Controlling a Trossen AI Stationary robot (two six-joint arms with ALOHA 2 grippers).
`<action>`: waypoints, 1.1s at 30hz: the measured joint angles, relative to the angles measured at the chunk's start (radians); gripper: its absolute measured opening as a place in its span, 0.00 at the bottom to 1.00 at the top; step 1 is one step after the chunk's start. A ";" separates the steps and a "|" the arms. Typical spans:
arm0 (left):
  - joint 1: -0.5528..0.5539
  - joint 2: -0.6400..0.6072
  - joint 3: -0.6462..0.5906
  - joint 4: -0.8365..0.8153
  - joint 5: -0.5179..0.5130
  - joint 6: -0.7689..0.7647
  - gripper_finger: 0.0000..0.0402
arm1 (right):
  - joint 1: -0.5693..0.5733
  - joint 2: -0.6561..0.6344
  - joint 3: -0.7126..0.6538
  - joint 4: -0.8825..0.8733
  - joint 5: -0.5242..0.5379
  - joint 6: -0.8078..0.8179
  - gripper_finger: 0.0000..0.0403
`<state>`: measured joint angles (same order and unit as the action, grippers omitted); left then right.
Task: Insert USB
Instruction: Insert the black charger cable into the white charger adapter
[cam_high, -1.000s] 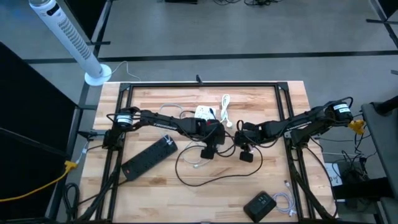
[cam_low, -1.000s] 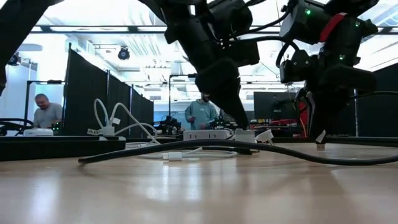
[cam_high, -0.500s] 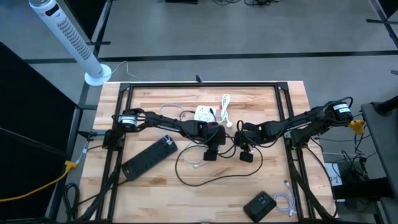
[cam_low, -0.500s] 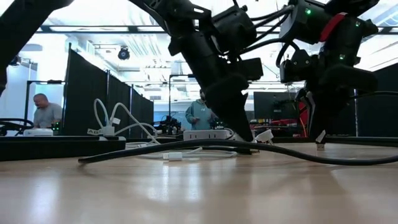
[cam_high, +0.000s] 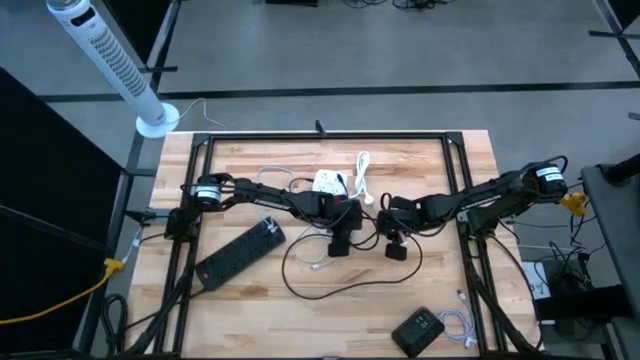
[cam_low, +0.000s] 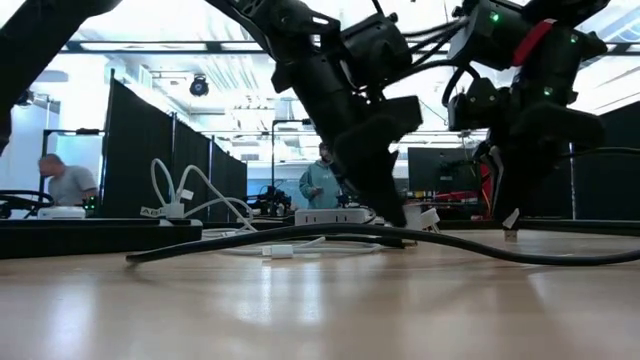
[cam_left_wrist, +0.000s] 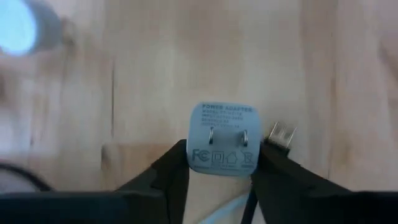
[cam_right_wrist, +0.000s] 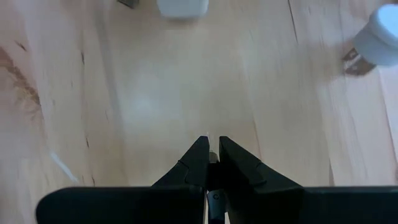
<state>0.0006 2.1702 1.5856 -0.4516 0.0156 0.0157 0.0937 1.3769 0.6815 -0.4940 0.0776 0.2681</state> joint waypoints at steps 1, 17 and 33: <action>0.000 -0.002 0.000 0.015 0.006 0.000 0.34 | 0.000 0.000 0.000 0.008 0.000 -0.004 0.03; -0.026 -0.242 -0.117 0.092 0.052 -0.025 0.35 | 0.040 -0.007 -0.006 0.181 0.047 -0.214 0.03; -0.022 -0.820 -1.075 1.439 0.019 -0.608 0.35 | 0.264 -0.008 -0.006 1.048 0.548 -0.993 0.03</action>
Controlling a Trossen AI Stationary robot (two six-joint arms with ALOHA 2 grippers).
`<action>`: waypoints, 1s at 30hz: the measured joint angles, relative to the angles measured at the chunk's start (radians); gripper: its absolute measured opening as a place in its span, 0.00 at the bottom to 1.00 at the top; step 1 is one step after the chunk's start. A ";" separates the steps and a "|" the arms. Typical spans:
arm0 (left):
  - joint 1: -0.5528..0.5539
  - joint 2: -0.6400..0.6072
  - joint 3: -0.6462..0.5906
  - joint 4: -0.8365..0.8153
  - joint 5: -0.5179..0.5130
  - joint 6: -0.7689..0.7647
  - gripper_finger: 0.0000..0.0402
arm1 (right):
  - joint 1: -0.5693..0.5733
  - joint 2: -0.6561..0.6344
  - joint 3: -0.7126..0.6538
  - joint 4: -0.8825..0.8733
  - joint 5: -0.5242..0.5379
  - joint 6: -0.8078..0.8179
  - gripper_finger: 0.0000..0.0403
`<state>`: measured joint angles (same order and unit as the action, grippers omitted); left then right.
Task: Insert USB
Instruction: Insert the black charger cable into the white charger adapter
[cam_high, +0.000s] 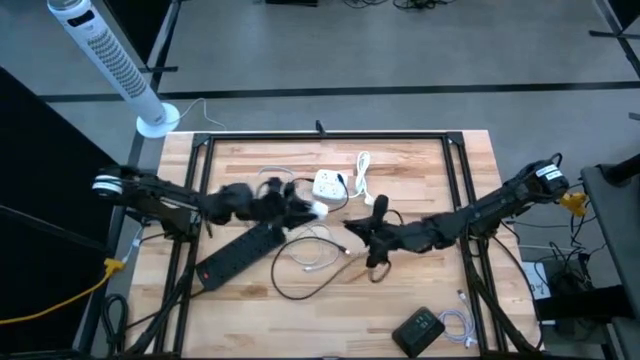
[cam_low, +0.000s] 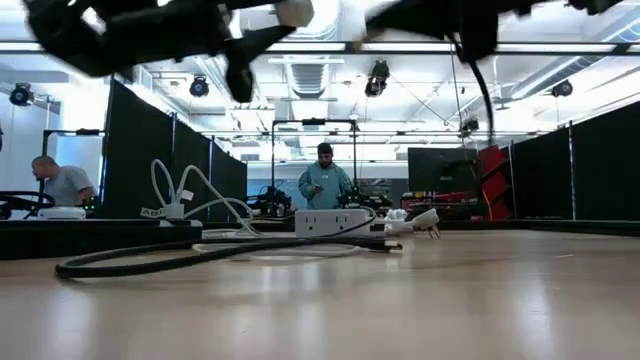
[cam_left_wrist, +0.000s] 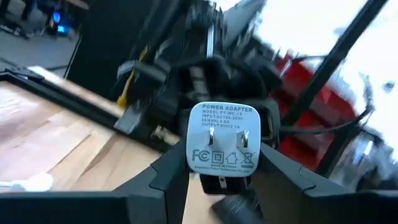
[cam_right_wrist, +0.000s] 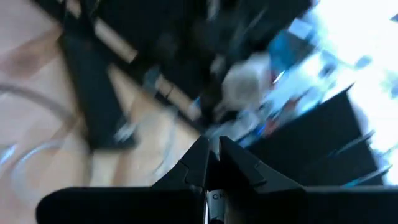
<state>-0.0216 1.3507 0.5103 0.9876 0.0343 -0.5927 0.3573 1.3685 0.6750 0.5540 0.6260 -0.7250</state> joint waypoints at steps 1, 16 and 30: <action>0.000 -0.011 -0.040 0.059 -0.005 -0.026 0.35 | 0.011 0.001 0.000 0.064 -0.001 -0.065 0.03; -0.032 -0.018 -0.096 0.268 0.049 -0.092 0.35 | -0.009 0.264 0.167 0.491 -0.128 -0.617 0.03; -0.109 -0.018 -0.081 0.251 0.009 0.019 0.35 | -0.031 0.271 0.209 0.497 -0.216 -0.619 0.03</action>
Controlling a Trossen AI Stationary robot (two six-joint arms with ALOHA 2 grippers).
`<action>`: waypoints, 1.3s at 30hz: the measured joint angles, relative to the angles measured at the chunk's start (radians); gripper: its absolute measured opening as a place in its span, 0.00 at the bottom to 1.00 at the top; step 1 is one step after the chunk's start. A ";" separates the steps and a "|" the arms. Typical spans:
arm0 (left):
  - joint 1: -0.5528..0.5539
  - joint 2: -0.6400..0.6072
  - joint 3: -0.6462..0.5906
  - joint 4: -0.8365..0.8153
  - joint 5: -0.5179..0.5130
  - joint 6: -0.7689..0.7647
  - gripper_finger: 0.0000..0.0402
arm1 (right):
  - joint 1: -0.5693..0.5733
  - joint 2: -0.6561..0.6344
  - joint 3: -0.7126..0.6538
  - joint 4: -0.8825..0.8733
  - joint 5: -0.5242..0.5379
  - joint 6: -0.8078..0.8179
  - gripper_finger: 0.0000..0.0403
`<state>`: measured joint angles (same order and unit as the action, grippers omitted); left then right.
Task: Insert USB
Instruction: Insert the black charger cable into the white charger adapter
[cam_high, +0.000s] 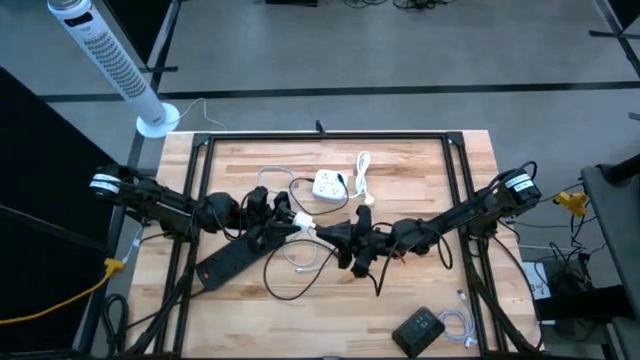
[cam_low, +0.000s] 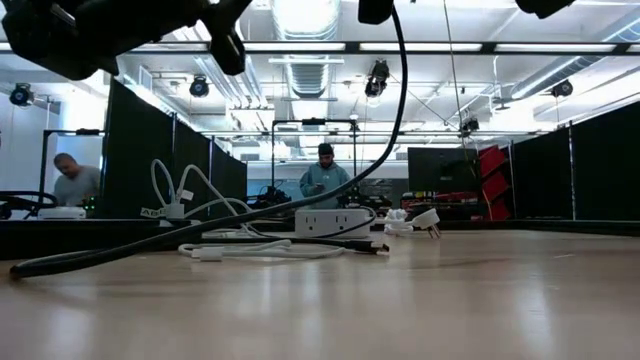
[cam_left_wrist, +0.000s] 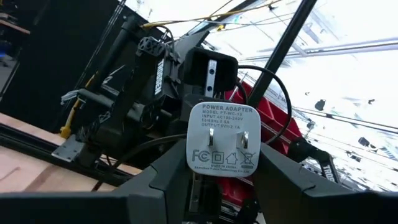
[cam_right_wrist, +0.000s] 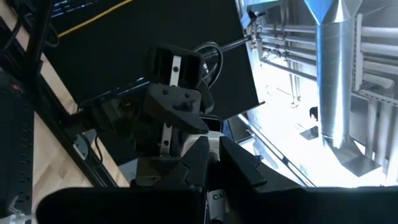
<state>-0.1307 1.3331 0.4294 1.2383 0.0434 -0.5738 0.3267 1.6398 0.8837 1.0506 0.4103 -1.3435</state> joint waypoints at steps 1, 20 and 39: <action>0.000 0.000 0.000 -0.001 0.000 0.000 0.35 | 0.000 0.000 0.000 -0.002 -0.001 0.000 0.03; -0.038 0.001 0.003 -0.007 -0.005 0.042 0.35 | -0.004 0.000 -0.002 0.011 -0.017 -0.001 0.03; -0.052 0.059 0.048 -0.026 0.005 0.064 0.35 | -0.052 -0.001 0.008 -0.008 -0.068 0.040 0.02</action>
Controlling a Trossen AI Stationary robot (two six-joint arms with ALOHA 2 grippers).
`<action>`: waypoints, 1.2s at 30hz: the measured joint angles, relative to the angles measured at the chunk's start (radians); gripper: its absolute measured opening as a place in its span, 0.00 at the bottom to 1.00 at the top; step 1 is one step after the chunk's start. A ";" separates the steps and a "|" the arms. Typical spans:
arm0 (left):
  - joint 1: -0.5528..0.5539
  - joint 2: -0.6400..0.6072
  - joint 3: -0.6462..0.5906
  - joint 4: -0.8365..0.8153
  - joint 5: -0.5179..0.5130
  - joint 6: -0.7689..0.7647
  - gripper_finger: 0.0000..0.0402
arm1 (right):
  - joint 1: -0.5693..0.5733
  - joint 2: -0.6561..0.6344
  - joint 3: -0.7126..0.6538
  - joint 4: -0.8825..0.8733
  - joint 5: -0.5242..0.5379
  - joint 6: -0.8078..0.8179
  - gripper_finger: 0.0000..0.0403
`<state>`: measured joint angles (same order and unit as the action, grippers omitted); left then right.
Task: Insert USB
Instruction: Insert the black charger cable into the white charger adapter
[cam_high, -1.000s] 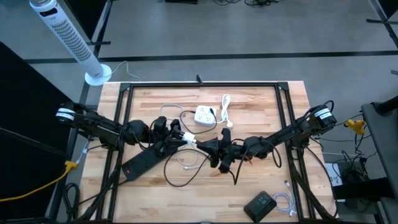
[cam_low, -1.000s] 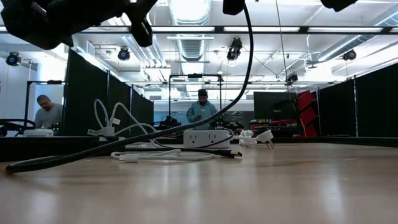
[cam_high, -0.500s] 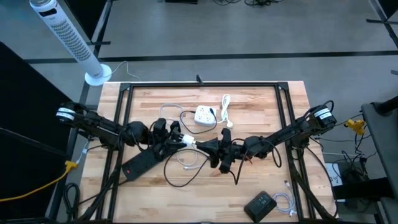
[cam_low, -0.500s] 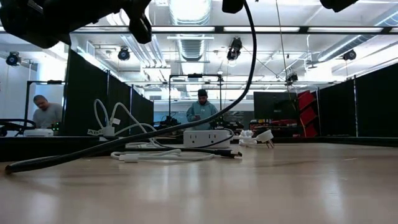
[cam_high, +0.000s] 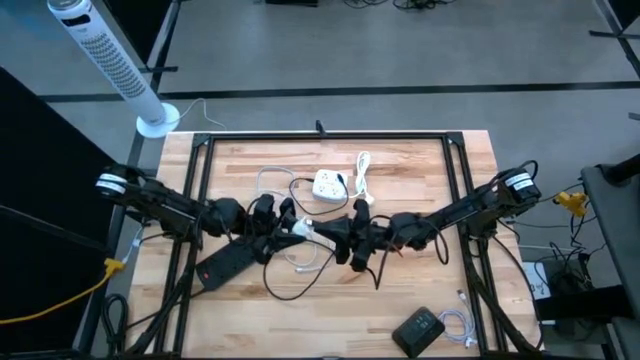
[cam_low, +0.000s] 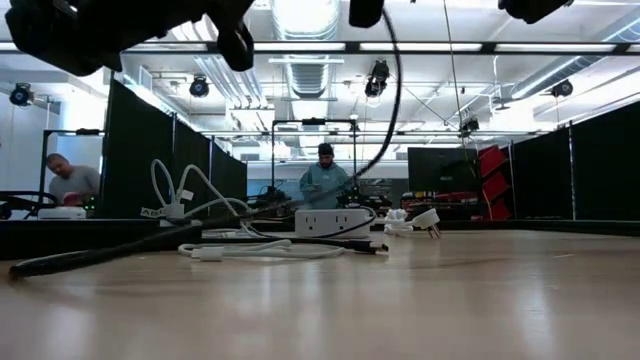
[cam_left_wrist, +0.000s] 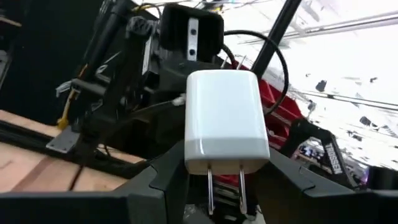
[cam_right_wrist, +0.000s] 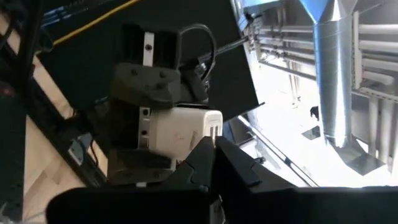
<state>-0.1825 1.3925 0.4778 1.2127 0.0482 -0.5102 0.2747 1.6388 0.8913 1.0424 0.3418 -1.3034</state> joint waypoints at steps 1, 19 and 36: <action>0.000 0.001 0.000 0.002 0.003 -0.003 0.35 | 0.001 0.000 0.000 -0.004 0.001 0.002 0.00; -0.001 -0.020 -0.002 -0.094 0.025 0.027 0.35 | 0.073 -0.153 -0.011 -0.454 0.084 0.328 0.00; 0.000 -0.021 -0.003 -0.396 0.024 0.139 0.35 | -0.073 -0.194 -0.006 -1.473 -0.125 1.056 0.00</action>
<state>-0.1829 1.3720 0.4747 0.8164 0.0719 -0.3708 0.2012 1.4452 0.8849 -0.4305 0.2167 -0.2478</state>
